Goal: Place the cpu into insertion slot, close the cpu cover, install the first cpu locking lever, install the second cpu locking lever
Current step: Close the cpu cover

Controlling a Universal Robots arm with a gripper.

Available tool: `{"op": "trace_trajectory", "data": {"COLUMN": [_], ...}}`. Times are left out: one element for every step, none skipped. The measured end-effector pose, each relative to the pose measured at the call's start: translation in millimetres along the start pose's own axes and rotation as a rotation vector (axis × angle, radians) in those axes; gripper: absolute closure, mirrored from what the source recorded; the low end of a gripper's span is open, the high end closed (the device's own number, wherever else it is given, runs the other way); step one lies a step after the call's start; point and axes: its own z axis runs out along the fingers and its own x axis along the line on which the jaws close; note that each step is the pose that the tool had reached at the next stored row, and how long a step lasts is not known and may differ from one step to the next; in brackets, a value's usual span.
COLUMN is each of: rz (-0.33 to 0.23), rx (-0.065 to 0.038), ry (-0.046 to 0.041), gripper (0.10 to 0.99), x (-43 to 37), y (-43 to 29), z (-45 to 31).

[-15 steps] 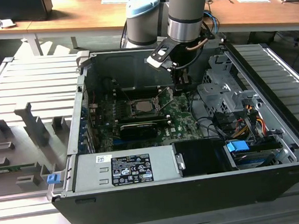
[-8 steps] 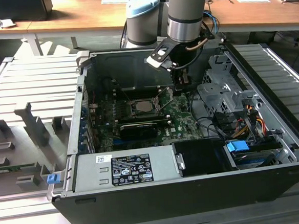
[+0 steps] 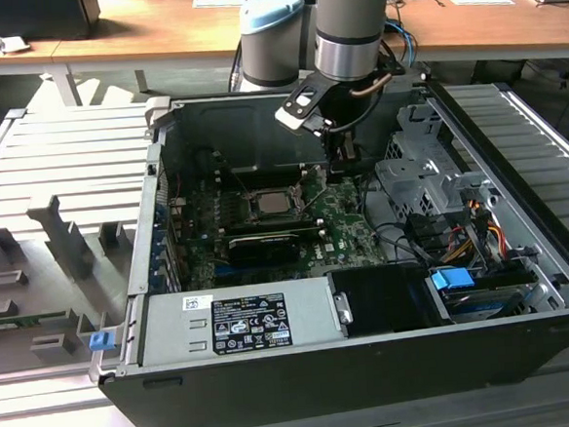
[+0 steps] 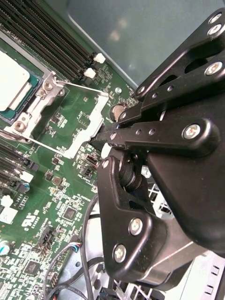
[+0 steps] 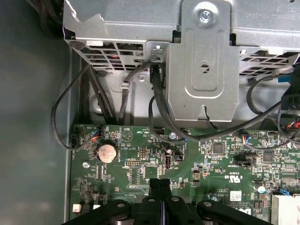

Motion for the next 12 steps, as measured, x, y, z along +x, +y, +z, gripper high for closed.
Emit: {"op": "trace_trajectory", "data": {"rz": [0.000,0.000,0.000,0.000,0.000,0.000,0.000,0.000,0.000,0.000,0.000,0.000], "rx": [0.000,0.000,0.000,0.000,0.000,0.000,0.000,0.000,0.000,0.000,0.000,0.000], "ry": [-0.0001,0.0000,0.0000,0.0000,-0.0001,-0.0001,-0.0001,0.0000,-0.0001,0.0000,0.0000,0.0000], "gripper": [0.980,0.980,0.980,0.980,0.980,0.980,0.980,0.980,0.980,0.980,0.980,0.980], "x": [0.1,0.1,0.1,0.1,0.2,0.2,0.2,0.2,0.2,0.2,0.3,0.3], "y": [-1.6,-3.1,-3.8,-4.2,-4.7,-5.0,-5.5,-6.0,-6.4,-6.9,-7.5,-8.6], "z": [0.0,-0.1,-0.1,-0.1,-0.2,-0.2,-0.2,-0.2,-0.2,-0.2,-0.2,-0.2]}}
